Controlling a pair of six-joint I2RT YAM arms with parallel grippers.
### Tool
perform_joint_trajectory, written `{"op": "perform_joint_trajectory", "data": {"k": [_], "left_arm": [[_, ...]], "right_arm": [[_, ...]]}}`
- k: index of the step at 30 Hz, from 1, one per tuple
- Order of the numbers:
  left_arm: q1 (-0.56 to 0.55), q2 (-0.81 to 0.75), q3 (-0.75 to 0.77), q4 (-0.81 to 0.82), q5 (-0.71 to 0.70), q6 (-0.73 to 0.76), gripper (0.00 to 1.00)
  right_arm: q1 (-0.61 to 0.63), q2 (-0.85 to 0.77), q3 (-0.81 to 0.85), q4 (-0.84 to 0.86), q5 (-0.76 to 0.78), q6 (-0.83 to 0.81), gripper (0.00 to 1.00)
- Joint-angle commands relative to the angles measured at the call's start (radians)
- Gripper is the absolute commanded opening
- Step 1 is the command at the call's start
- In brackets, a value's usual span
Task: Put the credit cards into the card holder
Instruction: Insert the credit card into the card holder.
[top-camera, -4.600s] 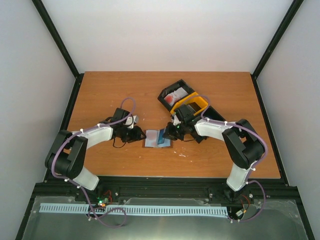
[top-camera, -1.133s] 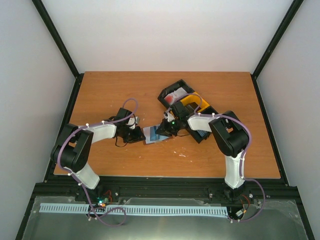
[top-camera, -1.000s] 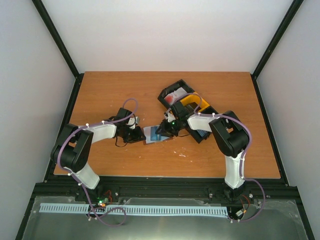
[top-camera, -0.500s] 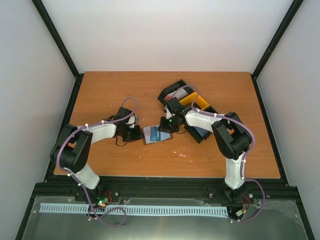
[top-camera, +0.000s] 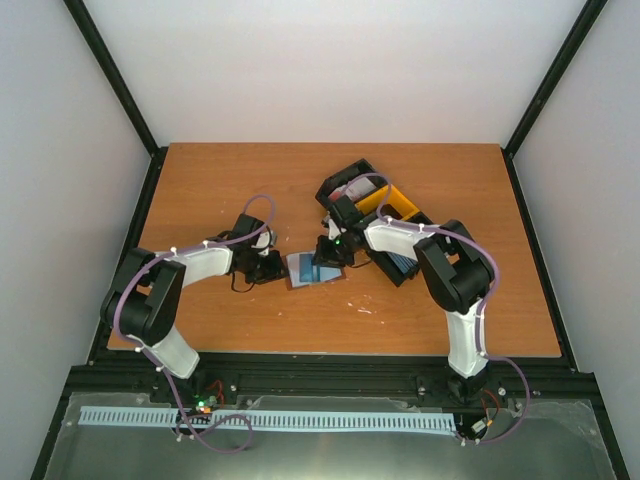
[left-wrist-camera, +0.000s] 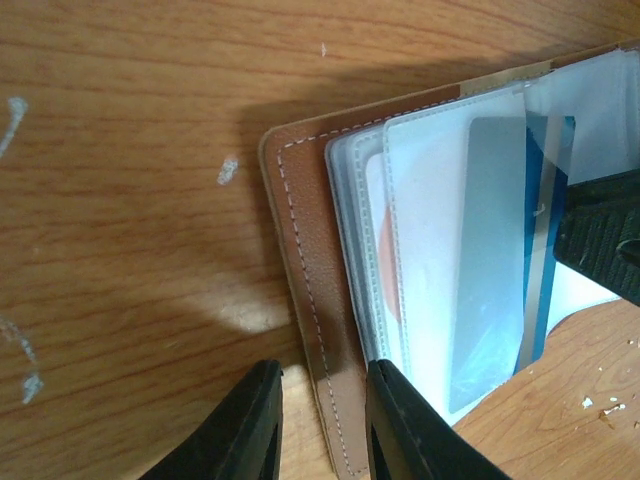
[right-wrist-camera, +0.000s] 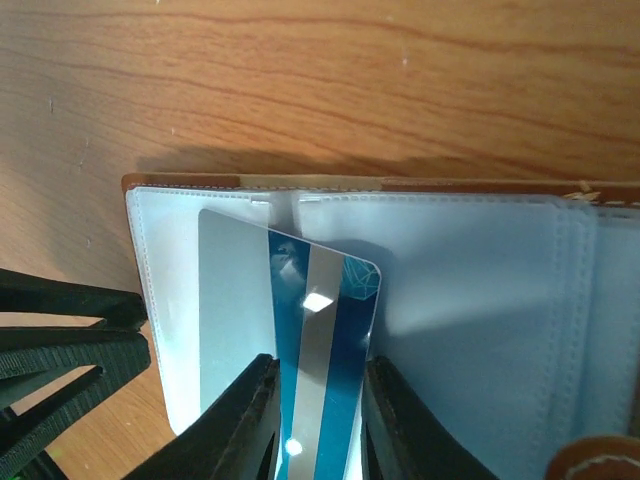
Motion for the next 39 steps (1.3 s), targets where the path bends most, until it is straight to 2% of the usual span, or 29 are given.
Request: {"op": "perform_joint_trajectory", "data": {"k": [1,14,23,27,33,36,39], "left_arm": [[-0.004,0.019,0.028,-0.018,0.003,0.005,0.25],[-0.004,0.036,0.027,-0.010,0.019,0.014,0.25],[-0.004,0.034,0.031,-0.015,0.009,0.016,0.25],[-0.004,0.006,0.026,-0.013,-0.002,0.012,0.25],[-0.004,-0.123,-0.006,0.036,-0.012,0.029,0.28],[-0.004,-0.207,-0.013,0.041,-0.063,0.033,0.32],[-0.003,-0.326,-0.019,0.027,-0.176,0.038,0.41]], "right_arm": [[0.018,0.029,0.015,0.041,-0.058,0.005,0.23],[0.024,0.069,0.036,0.127,-0.157,0.005,0.23],[0.037,0.106,0.088,0.087,-0.166,-0.042,0.22],[0.037,0.075,0.121,0.018,-0.095,-0.063,0.22],[0.035,-0.083,0.121,-0.038,0.069,-0.076,0.27],[0.035,-0.160,0.063,-0.051,0.198,-0.052,0.30],[0.035,-0.234,-0.007,-0.069,0.307,-0.031,0.33]]}}
